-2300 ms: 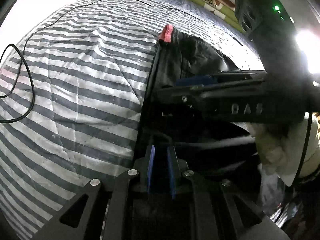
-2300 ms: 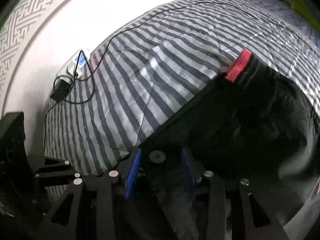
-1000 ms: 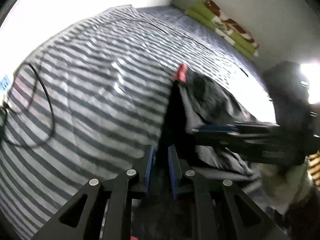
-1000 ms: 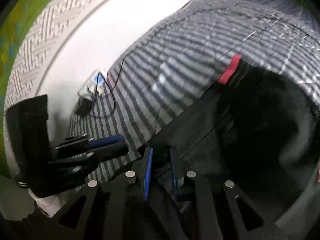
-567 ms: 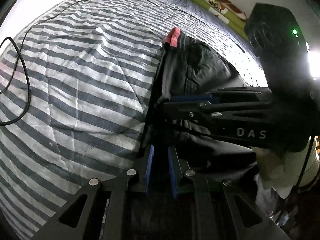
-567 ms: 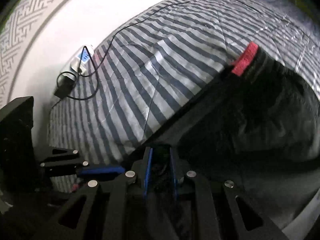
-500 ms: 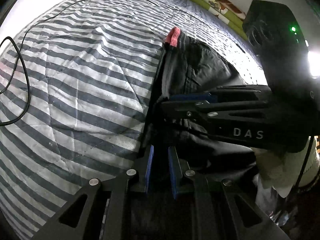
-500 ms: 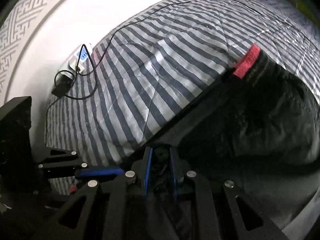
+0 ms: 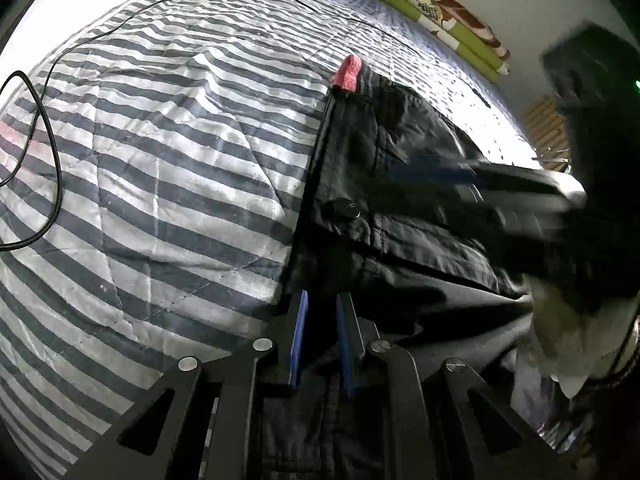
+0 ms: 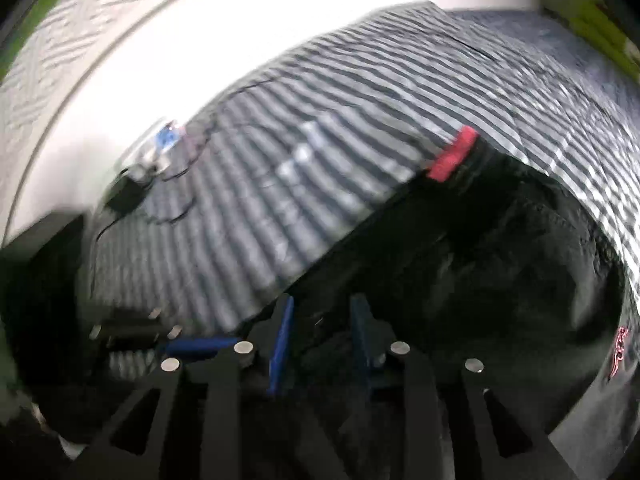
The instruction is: Fold clothes
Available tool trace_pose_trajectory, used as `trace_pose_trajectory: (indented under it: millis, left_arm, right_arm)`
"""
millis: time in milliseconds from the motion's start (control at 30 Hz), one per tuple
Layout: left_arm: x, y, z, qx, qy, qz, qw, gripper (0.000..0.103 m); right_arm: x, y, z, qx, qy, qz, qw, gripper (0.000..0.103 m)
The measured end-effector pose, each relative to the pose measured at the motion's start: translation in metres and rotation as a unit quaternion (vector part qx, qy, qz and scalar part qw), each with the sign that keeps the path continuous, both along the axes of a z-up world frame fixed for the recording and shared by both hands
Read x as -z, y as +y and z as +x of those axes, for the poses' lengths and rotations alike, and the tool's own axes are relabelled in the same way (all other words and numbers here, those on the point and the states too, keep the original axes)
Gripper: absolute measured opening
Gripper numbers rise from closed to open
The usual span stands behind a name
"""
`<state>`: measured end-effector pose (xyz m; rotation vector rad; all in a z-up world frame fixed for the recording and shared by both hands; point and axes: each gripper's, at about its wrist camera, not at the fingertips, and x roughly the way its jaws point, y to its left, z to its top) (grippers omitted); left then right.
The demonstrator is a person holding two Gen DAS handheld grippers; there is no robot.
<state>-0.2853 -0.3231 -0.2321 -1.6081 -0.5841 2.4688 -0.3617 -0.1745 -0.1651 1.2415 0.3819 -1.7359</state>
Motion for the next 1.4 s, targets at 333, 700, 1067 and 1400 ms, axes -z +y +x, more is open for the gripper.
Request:
trace_pose_trajectory:
  millis: [333,700,1067,1400]
  left_arm:
    - [0.000,-0.003,0.002,-0.002,0.000,0.000,1.0000,0.016]
    - [0.001,-0.003,0.002,-0.004,0.000,-0.001,1.0000,0.016]
    - [0.001,-0.001,0.001,-0.038,0.000,-0.004,0.9993,0.016]
    - [0.000,-0.003,0.001,-0.040,-0.001,-0.005,0.9992,0.016]
  right_arm:
    - [0.022,-0.019,0.034,-0.045,0.090,0.062,0.993,0.039]
    - [0.007,-0.005,0.010,-0.008,0.040,0.016,0.999,0.002]
    - [0.018,-0.001,0.006,-0.007,-0.058,-0.014,0.998,0.001]
    - [0.035,-0.011,0.013,-0.027,-0.081,0.015,0.996,0.000]
